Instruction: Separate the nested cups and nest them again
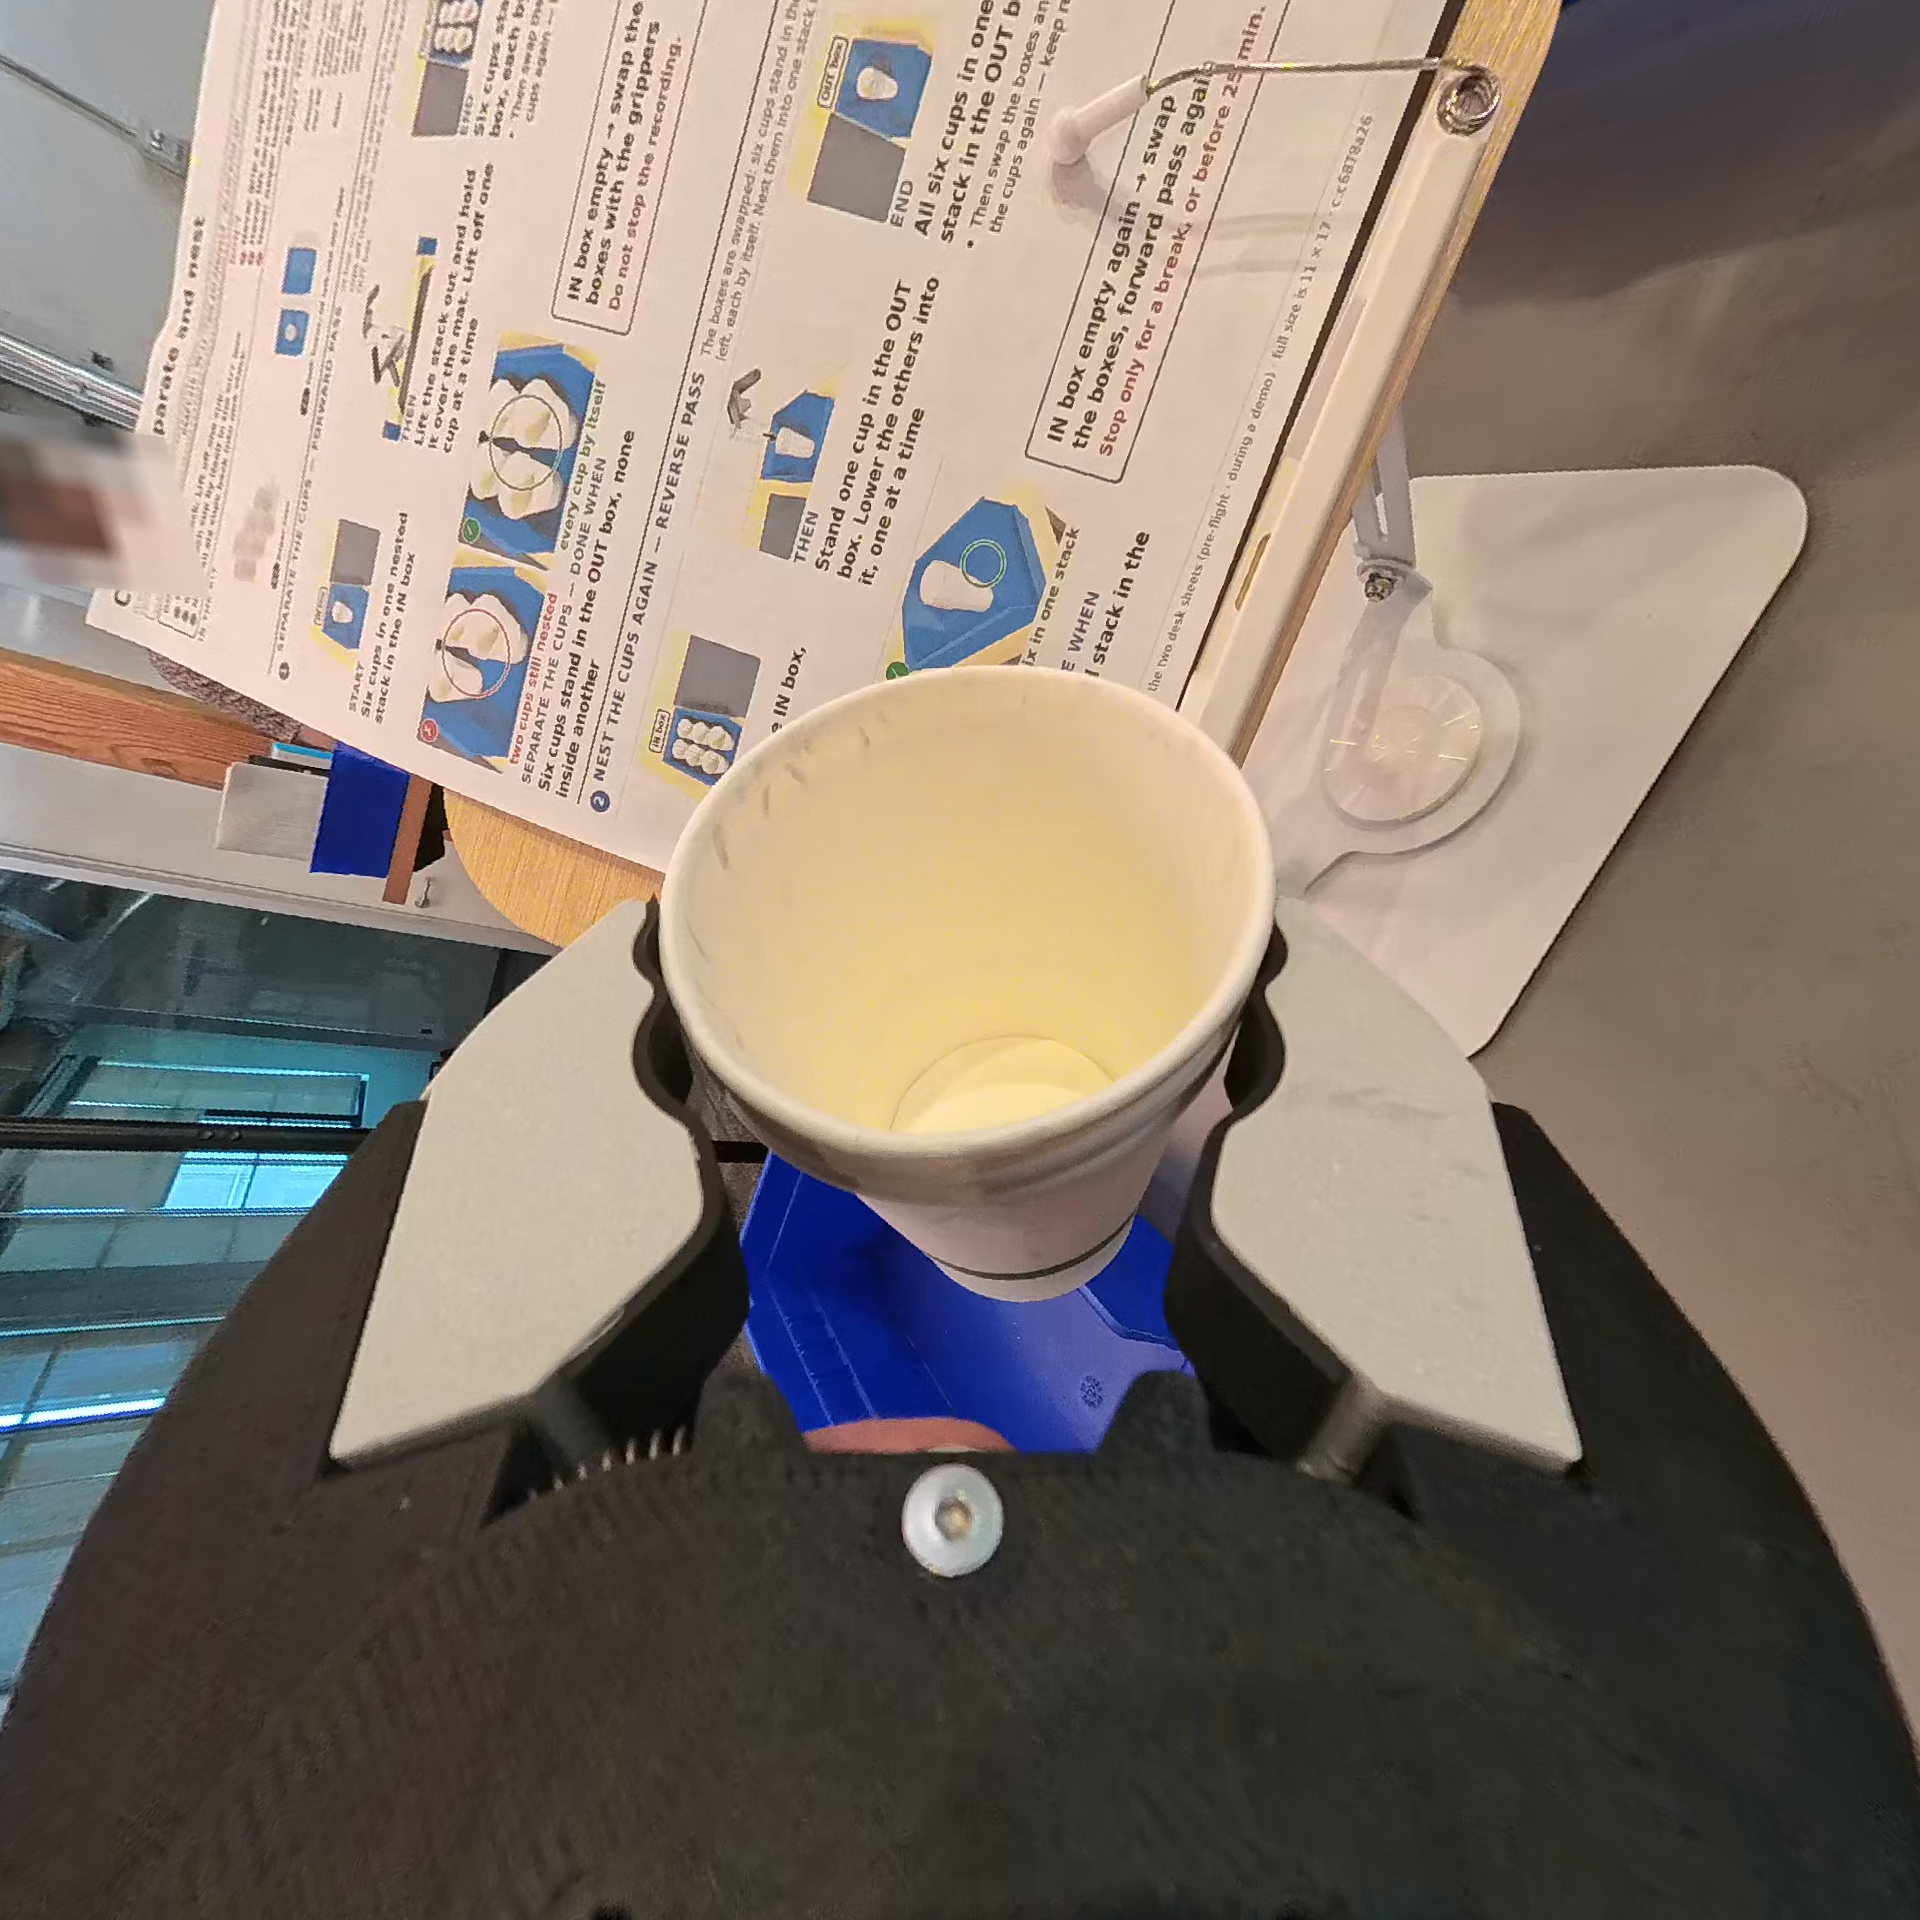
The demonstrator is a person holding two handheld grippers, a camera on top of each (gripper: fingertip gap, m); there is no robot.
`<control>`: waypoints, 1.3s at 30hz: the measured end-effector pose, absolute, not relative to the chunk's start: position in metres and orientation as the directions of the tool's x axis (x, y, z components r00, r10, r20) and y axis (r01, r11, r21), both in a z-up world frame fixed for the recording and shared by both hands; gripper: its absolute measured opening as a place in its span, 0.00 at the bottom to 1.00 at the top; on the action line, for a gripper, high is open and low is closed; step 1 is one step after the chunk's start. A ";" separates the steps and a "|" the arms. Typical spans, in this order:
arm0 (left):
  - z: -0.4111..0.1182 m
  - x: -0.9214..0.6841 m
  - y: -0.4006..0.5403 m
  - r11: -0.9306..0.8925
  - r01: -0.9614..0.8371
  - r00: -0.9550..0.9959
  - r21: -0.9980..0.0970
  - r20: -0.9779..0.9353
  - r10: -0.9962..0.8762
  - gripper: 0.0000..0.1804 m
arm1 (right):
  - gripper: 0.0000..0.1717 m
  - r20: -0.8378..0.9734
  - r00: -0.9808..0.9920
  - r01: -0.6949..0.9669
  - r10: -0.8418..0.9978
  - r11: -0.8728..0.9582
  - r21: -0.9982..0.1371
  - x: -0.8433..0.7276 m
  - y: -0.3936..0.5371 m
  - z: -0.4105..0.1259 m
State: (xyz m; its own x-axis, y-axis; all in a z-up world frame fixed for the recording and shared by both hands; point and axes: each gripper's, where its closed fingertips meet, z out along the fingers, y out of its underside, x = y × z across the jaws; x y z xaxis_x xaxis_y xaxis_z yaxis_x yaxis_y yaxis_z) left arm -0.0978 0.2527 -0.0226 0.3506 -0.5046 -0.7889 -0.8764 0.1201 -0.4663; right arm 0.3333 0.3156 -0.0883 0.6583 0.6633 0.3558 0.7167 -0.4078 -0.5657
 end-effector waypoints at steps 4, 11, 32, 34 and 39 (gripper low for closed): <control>-0.022 -0.098 0.253 0.118 -0.877 0.351 -0.465 -0.790 -0.502 0.57 | 0.02 0.327 0.653 0.720 0.684 -0.425 -0.549 0.332 0.317 -0.099; -0.023 -0.099 0.253 0.118 -0.879 0.349 -0.463 -0.791 -0.502 0.57 | 0.02 0.291 0.635 0.732 0.715 -0.439 -0.520 0.329 0.320 -0.114; -0.021 -0.099 0.253 0.120 -0.880 0.348 -0.460 -0.796 -0.496 0.57 | 0.02 0.182 0.571 0.769 0.801 -0.444 -0.461 0.310 0.323 -0.152; -0.021 -0.099 0.253 0.120 -0.880 0.348 -0.460 -0.796 -0.495 0.57 | 0.02 0.183 0.568 0.771 0.802 -0.441 -0.460 0.310 0.323 -0.152; -0.021 -0.099 0.252 0.120 -0.880 0.347 -0.459 -0.796 -0.496 0.57 | 0.02 0.142 0.574 0.754 0.807 -0.453 -0.475 0.309 0.319 -0.154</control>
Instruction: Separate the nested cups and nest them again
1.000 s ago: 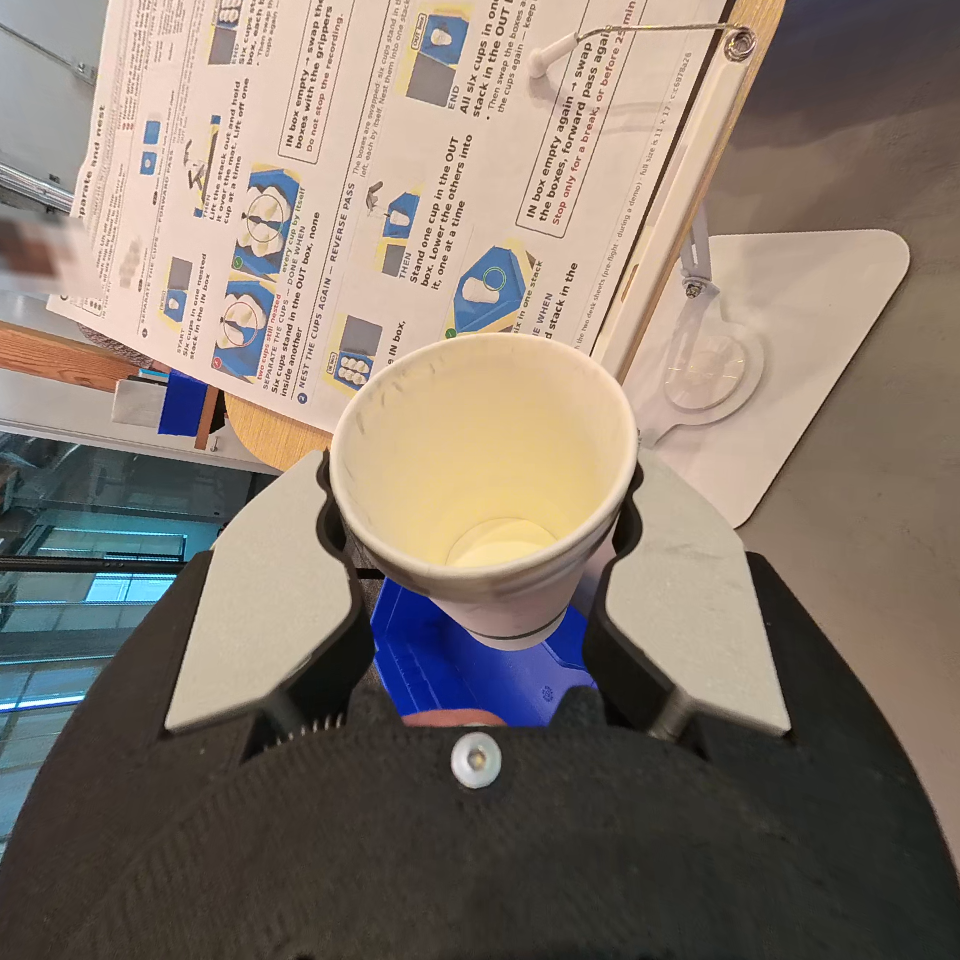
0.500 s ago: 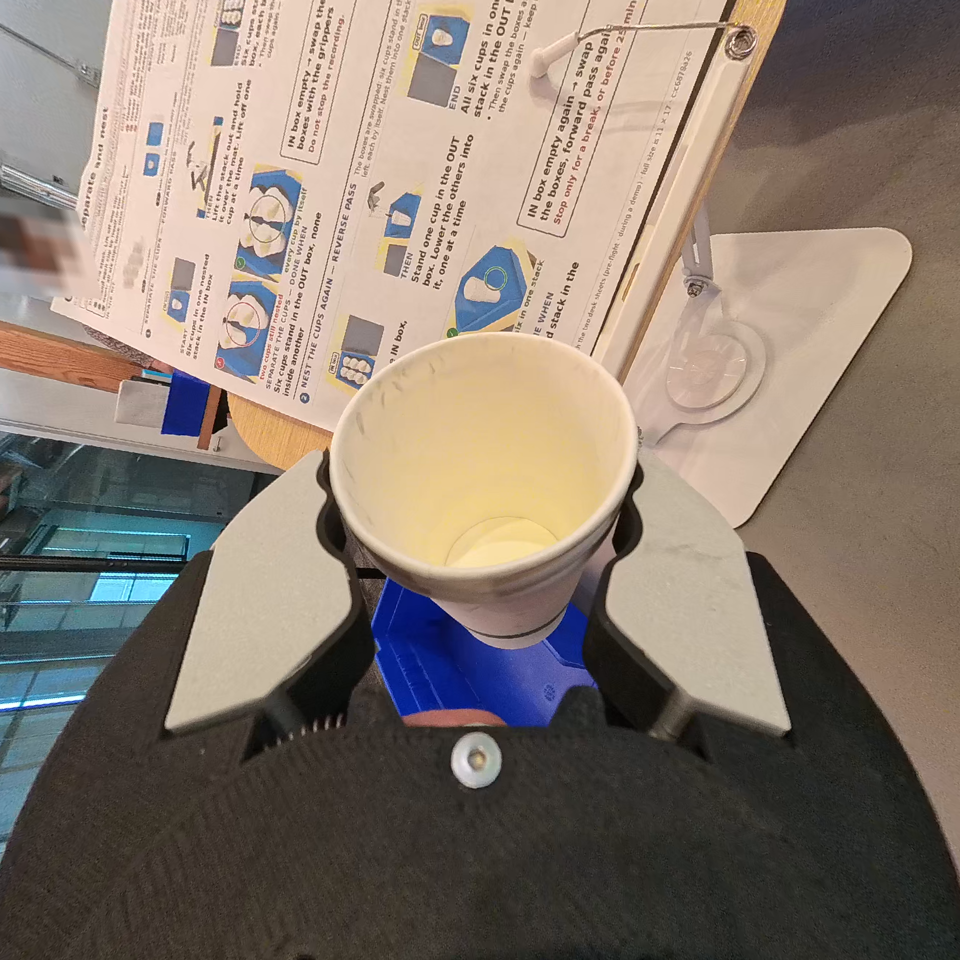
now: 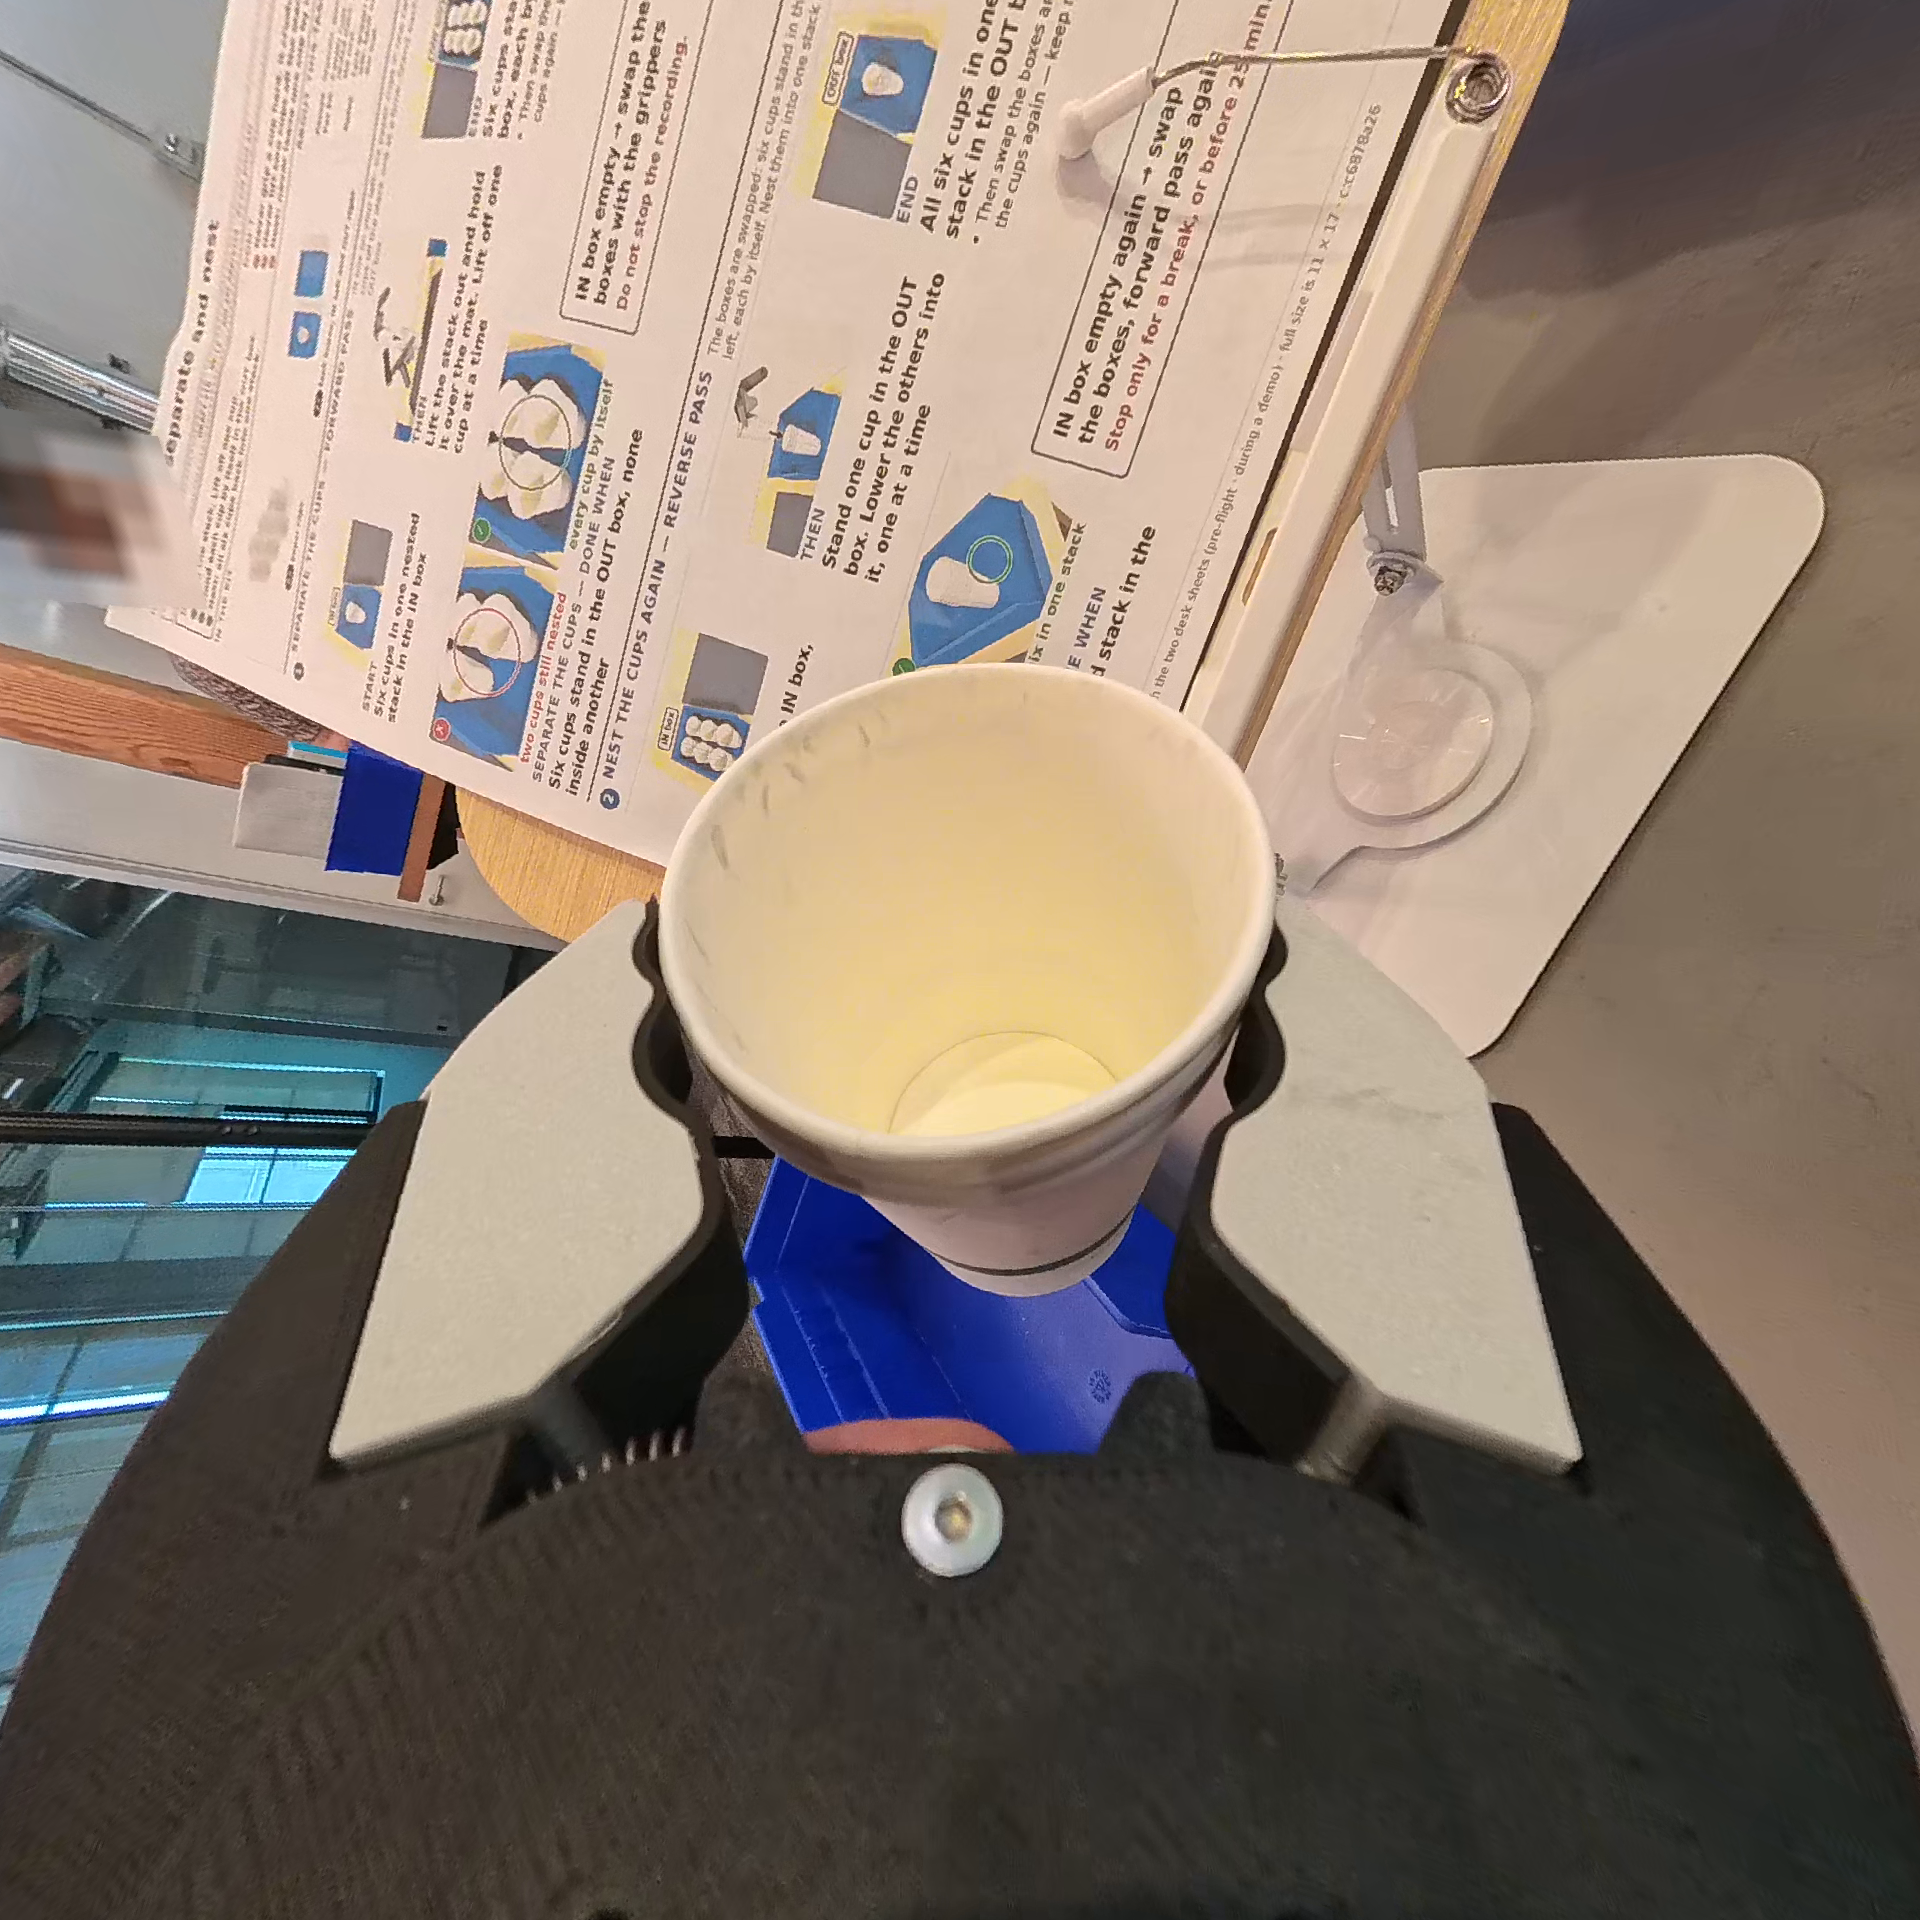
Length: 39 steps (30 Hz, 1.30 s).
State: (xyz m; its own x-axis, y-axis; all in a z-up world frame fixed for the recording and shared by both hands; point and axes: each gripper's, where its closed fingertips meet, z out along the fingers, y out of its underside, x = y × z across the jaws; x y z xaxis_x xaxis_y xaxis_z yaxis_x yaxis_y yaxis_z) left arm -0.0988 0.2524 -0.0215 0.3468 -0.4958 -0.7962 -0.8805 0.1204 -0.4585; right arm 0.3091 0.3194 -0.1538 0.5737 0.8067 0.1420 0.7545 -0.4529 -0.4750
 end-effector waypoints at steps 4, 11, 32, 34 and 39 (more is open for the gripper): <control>-0.022 -0.099 0.252 0.119 -0.881 0.346 -0.457 -0.796 -0.496 0.57 | 0.02 0.071 0.574 0.742 0.816 -0.482 -0.465 0.308 0.311 -0.161; -0.023 -0.098 0.252 0.121 -0.882 0.343 -0.455 -0.797 -0.497 0.57 | 0.02 0.064 0.565 0.744 0.822 -0.475 -0.470 0.306 0.314 -0.165; -0.023 -0.095 0.252 0.124 -0.881 0.342 -0.457 -0.796 -0.500 0.57 | 0.27 0.174 0.602 0.722 0.779 -0.439 -0.534 0.300 0.316 -0.127; -0.024 -0.093 0.251 0.128 -0.879 0.343 -0.460 -0.794 -0.502 0.57 | 0.23 0.258 0.536 0.750 0.804 -0.313 -0.583 0.273 0.310 -0.097; -0.028 -0.084 0.251 0.140 -0.877 0.333 -0.459 -0.792 -0.511 0.57 | 0.22 0.476 0.266 0.717 0.838 0.158 -0.679 0.150 0.278 -0.026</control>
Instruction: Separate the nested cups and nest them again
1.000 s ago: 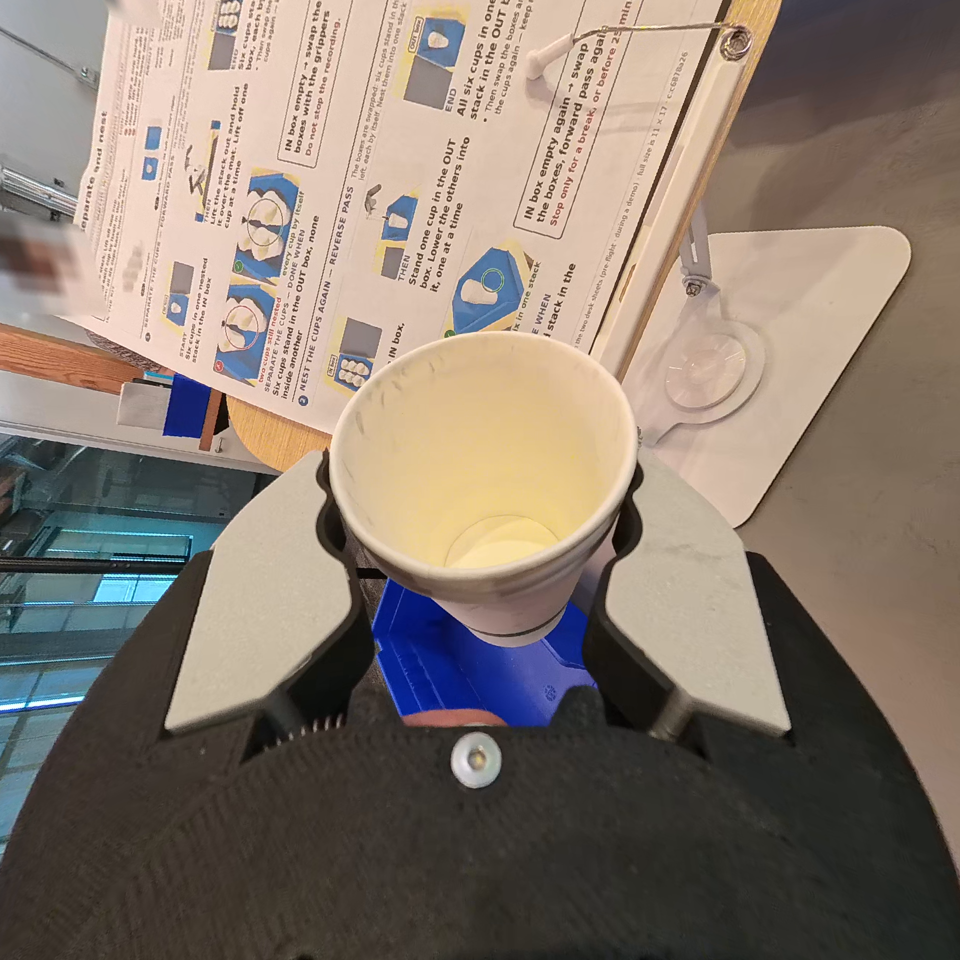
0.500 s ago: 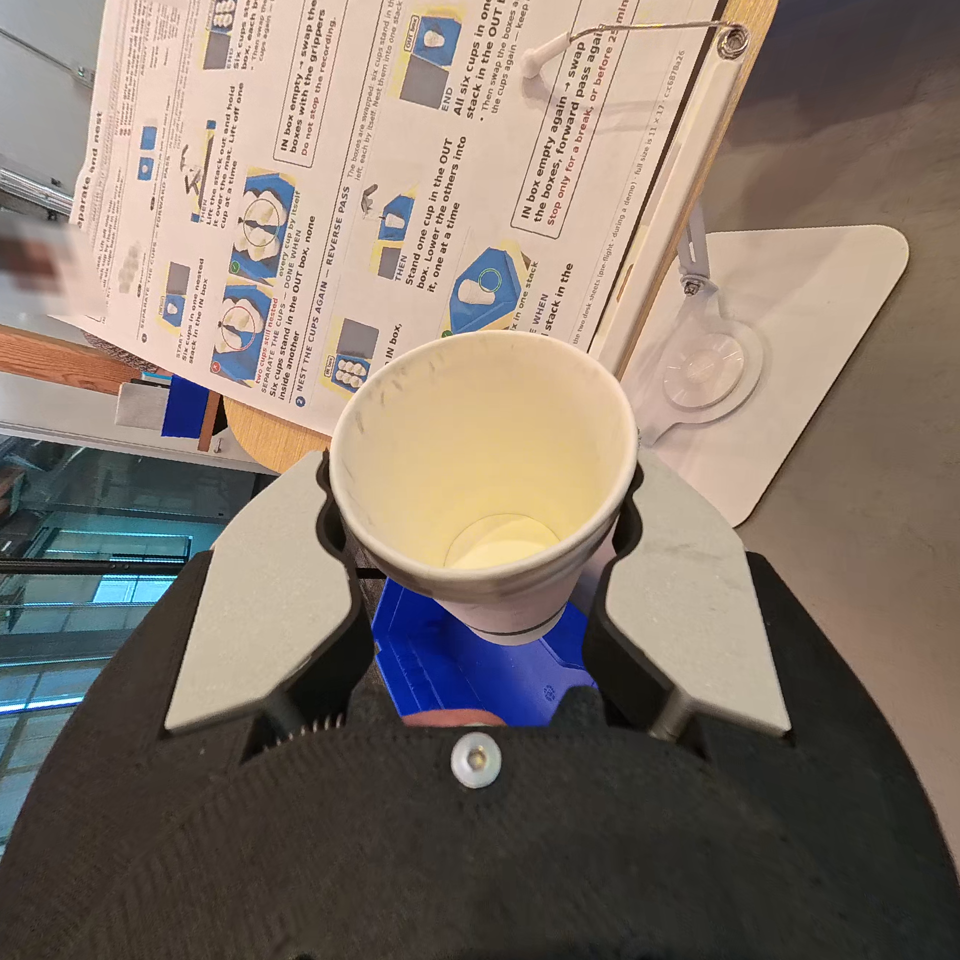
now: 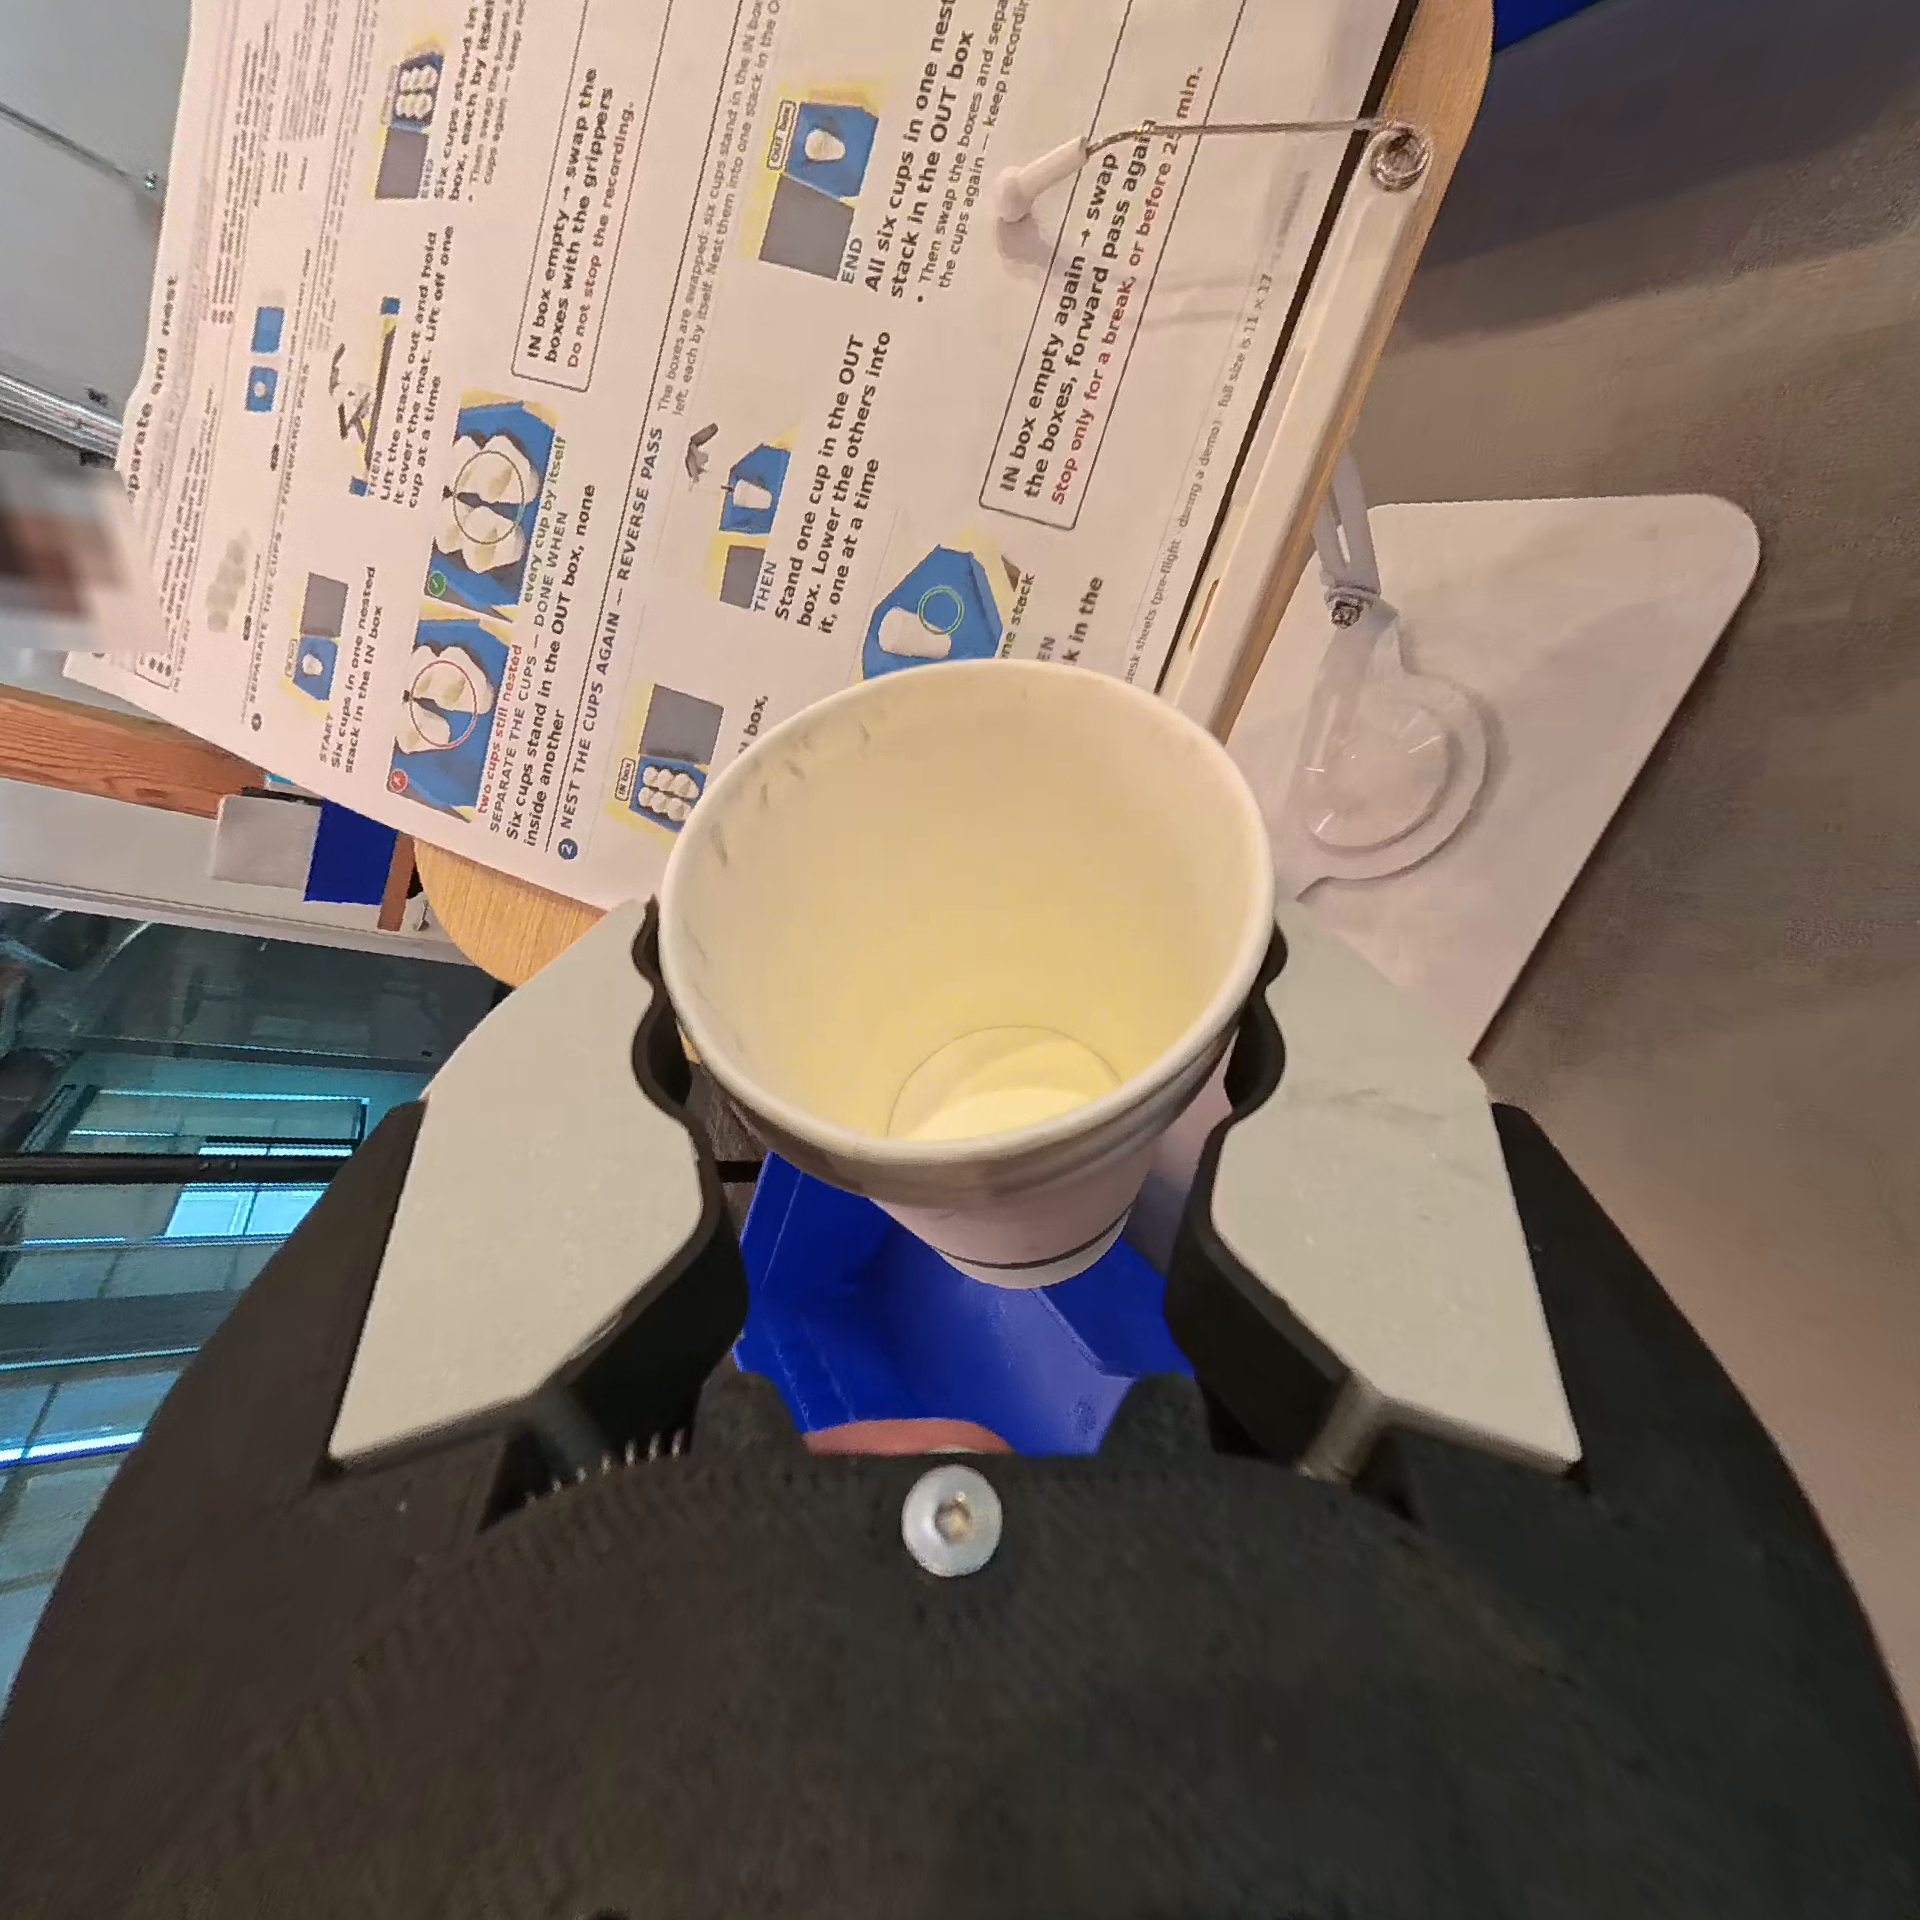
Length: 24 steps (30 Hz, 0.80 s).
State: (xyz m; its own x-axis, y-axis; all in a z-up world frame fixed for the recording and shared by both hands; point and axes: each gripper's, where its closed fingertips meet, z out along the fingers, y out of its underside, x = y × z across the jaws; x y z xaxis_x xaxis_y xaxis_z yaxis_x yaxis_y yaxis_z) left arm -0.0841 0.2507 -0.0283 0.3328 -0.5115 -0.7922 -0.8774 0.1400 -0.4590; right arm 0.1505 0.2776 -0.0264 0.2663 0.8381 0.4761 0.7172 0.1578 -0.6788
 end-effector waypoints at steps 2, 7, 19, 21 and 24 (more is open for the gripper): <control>-0.029 -0.082 0.251 0.140 -0.878 0.332 -0.457 -0.793 -0.510 0.57 | 0.21 0.520 0.160 0.588 0.839 0.343 -0.733 0.089 0.252 -0.002; -0.031 -0.083 0.249 0.139 -0.881 0.323 -0.452 -0.790 -0.521 0.57 | 0.13 0.564 -0.013 0.394 0.826 0.522 -0.756 -0.015 0.199 -0.002; -0.043 -0.081 0.241 0.140 -0.882 0.285 -0.449 -0.747 -0.600 0.57 | 0.07 0.659 -0.102 0.442 0.745 0.628 -0.641 -0.062 0.187 -0.044; -0.046 -0.079 0.240 0.140 -0.886 0.277 -0.442 -0.746 -0.605 0.57 | 0.05 0.672 -0.111 0.475 0.732 0.633 -0.611 -0.062 0.191 -0.050; -0.047 -0.079 0.240 0.140 -0.889 0.272 -0.436 -0.748 -0.606 0.57 | 0.03 0.674 -0.119 0.483 0.729 0.636 -0.603 -0.063 0.191 -0.054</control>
